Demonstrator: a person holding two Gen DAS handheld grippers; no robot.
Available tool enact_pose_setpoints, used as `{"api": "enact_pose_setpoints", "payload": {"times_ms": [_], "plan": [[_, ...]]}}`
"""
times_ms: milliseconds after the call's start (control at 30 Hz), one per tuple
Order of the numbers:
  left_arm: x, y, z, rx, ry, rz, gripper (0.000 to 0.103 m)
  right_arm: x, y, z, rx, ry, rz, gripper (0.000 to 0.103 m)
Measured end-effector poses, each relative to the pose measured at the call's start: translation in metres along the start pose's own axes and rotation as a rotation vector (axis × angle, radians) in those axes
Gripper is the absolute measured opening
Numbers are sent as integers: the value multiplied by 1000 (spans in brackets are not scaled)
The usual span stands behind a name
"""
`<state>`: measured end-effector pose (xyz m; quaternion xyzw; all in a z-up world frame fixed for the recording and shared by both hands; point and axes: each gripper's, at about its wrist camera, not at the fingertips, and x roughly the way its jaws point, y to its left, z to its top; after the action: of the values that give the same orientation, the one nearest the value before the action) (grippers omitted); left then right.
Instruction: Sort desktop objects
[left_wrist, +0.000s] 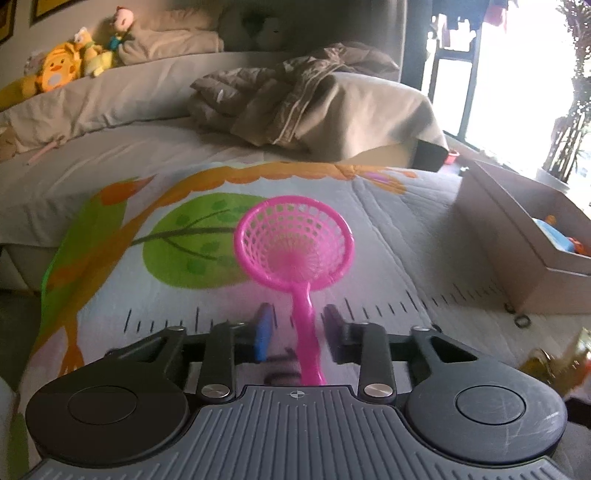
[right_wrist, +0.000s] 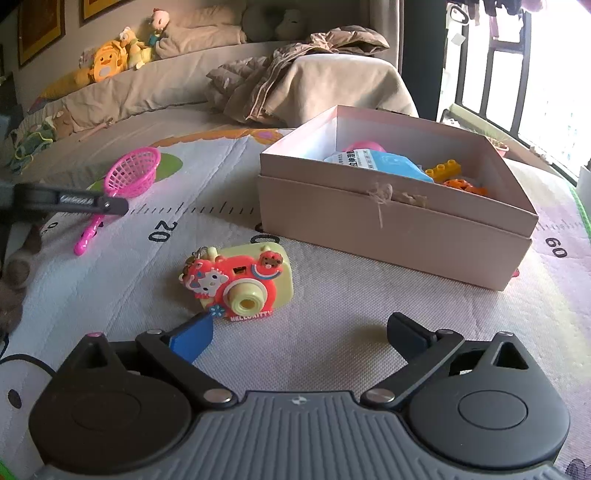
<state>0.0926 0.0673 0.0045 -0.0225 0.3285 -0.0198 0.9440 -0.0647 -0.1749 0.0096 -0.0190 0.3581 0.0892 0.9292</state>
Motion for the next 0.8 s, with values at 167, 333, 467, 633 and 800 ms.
{"api": "enact_pose_setpoints", "payload": {"times_ms": [167, 333, 467, 633, 800], "plan": [[0, -4, 0, 12, 4, 4, 25, -1, -1, 0, 10, -4, 6, 101], [-1, -6, 0, 17, 7, -2, 15, -2, -3, -1, 23, -8, 10, 103], [-13, -15, -10, 52, 6, -44, 15, -2, -3, 0, 25, -8, 12, 103], [-44, -34, -36, 110, 42, -158, 15, -3, -4, 0, 34, -12, 17, 103], [-74, -49, -61, 185, 61, -247, 18, -3, -4, 0, 35, -14, 16, 103]]}}
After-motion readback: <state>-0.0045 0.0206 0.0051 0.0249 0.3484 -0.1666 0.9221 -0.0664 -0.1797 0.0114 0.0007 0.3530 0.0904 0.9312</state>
